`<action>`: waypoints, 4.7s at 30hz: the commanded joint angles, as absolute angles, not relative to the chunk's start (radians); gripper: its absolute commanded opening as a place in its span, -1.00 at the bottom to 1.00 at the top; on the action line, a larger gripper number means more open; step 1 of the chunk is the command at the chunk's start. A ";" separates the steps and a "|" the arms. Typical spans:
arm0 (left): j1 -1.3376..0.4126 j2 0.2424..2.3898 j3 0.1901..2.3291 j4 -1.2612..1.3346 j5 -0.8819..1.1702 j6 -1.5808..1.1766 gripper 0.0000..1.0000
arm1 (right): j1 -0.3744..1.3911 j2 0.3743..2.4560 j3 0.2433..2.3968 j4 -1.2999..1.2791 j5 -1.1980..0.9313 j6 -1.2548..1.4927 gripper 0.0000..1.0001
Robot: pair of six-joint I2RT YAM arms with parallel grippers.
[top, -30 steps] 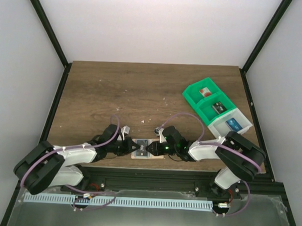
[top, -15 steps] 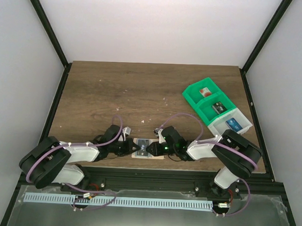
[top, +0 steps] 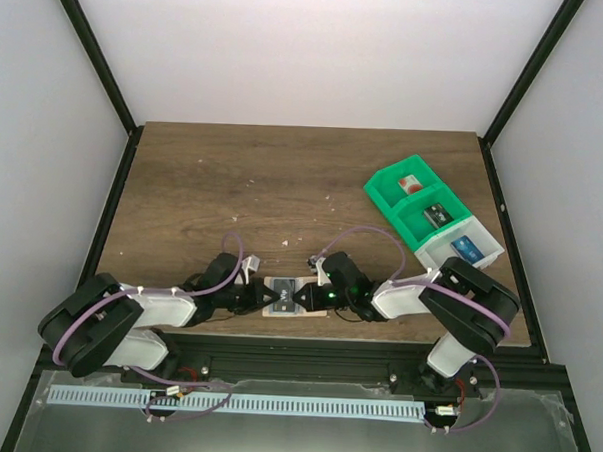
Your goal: Take the credit cards out of the card holder
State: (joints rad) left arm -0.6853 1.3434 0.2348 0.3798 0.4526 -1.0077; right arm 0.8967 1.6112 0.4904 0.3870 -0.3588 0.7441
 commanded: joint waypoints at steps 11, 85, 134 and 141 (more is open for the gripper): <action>-0.689 1.306 0.182 0.312 0.400 -1.009 -0.96 | 0.870 1.616 0.462 0.450 -0.396 0.758 -0.99; -0.688 1.327 0.204 0.266 0.318 -0.956 -1.00 | 0.817 1.657 0.461 0.537 -0.510 0.817 -0.93; -0.688 1.329 0.187 0.277 0.321 -0.959 -0.99 | 0.782 1.666 0.431 0.562 -0.562 0.817 -0.95; -0.689 1.324 0.184 0.272 0.316 -0.957 -0.98 | 0.774 1.659 0.414 0.572 -0.563 0.819 -0.98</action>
